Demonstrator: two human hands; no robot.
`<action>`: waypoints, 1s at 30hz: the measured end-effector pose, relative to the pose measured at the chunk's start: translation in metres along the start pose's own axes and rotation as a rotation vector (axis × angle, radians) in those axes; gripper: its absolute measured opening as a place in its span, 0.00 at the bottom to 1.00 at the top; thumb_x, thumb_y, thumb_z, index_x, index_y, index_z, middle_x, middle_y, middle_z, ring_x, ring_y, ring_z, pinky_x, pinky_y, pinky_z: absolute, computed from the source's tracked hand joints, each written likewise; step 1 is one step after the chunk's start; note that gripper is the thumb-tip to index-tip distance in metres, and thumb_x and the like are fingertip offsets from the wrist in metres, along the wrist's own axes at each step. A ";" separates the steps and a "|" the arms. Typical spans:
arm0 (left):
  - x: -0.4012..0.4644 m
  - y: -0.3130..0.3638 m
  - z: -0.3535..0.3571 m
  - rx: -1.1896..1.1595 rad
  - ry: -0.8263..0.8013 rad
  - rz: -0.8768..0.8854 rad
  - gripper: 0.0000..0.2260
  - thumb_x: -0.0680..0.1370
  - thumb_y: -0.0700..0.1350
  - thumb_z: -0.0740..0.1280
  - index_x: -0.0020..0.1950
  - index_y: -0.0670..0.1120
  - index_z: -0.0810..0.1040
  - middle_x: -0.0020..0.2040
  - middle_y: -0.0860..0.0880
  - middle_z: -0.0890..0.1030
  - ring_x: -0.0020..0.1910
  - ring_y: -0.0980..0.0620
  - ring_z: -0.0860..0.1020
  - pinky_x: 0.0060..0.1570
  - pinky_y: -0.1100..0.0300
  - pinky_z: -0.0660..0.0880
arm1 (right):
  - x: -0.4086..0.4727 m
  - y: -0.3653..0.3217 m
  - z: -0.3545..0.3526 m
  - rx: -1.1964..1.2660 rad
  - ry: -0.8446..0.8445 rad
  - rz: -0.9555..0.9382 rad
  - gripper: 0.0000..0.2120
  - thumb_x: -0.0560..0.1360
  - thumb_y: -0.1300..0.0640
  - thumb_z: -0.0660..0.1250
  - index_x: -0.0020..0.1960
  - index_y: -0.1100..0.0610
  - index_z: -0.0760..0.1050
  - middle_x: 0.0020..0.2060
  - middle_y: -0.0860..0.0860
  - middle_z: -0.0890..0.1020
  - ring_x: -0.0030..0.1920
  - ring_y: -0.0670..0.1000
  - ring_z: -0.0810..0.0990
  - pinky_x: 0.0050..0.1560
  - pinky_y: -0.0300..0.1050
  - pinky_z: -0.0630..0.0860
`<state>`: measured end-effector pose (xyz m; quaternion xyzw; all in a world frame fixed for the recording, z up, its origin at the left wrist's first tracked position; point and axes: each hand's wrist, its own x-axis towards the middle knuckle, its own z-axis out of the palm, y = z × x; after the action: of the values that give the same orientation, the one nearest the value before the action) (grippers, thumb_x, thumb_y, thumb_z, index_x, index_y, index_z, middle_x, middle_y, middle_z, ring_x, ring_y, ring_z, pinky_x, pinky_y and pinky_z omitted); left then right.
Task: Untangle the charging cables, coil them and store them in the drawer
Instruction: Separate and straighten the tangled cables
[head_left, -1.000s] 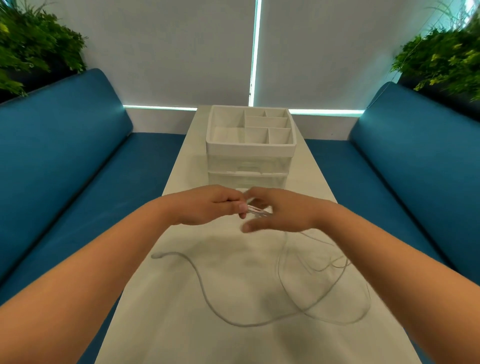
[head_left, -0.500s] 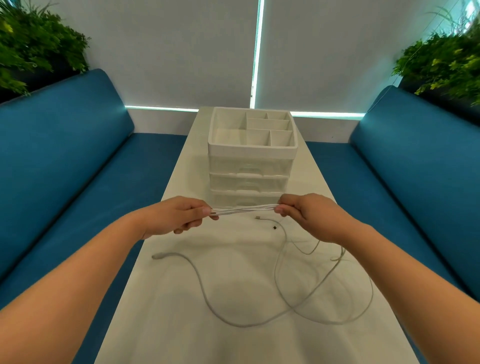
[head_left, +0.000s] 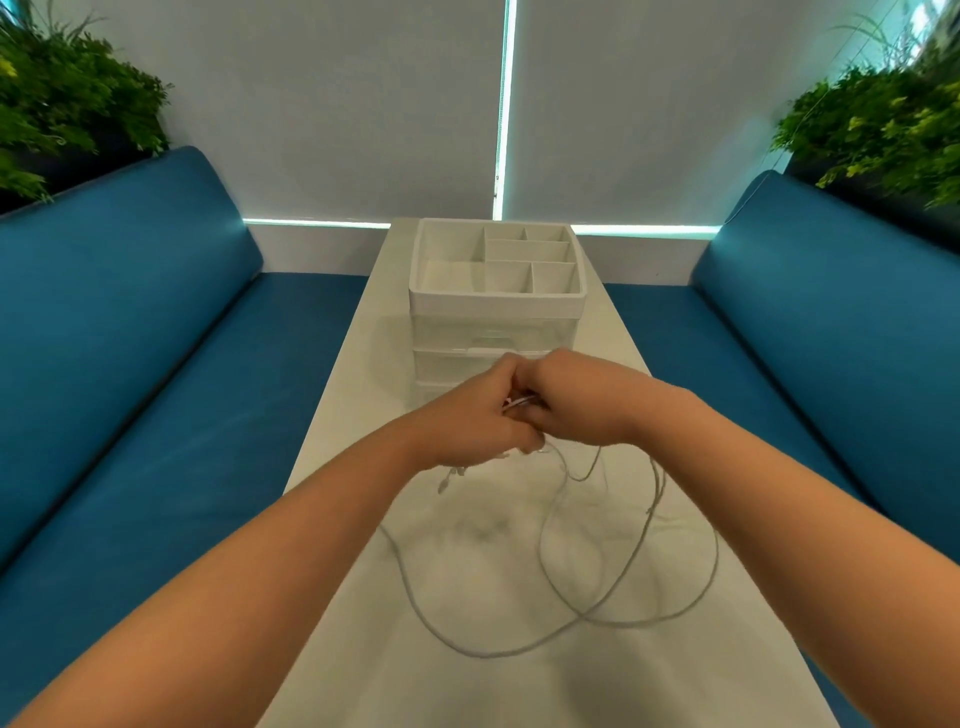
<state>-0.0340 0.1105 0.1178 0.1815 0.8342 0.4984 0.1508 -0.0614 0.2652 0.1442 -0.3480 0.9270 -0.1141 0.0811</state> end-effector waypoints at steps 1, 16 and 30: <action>0.002 0.003 0.004 -0.044 -0.016 -0.027 0.23 0.73 0.38 0.71 0.65 0.50 0.67 0.55 0.53 0.79 0.56 0.54 0.79 0.62 0.49 0.75 | -0.003 0.005 -0.001 0.065 0.008 0.005 0.08 0.78 0.51 0.64 0.52 0.53 0.78 0.42 0.49 0.83 0.39 0.48 0.79 0.44 0.46 0.78; -0.004 0.001 -0.007 -0.084 0.410 -0.055 0.26 0.74 0.66 0.64 0.28 0.47 0.68 0.29 0.48 0.65 0.27 0.55 0.62 0.35 0.59 0.63 | -0.053 0.045 -0.002 0.487 0.095 0.172 0.22 0.75 0.41 0.65 0.39 0.61 0.70 0.31 0.50 0.67 0.32 0.45 0.68 0.38 0.40 0.77; -0.014 -0.031 0.011 -0.923 0.607 -0.011 0.21 0.79 0.52 0.65 0.27 0.50 0.66 0.26 0.52 0.60 0.25 0.55 0.56 0.29 0.59 0.55 | -0.046 0.039 -0.011 0.243 0.083 0.206 0.23 0.75 0.38 0.63 0.44 0.59 0.76 0.34 0.55 0.77 0.33 0.48 0.75 0.36 0.42 0.72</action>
<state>-0.0212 0.0992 0.0858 -0.0595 0.5362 0.8414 -0.0301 -0.0543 0.3261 0.1480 -0.2337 0.9397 -0.2306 0.0954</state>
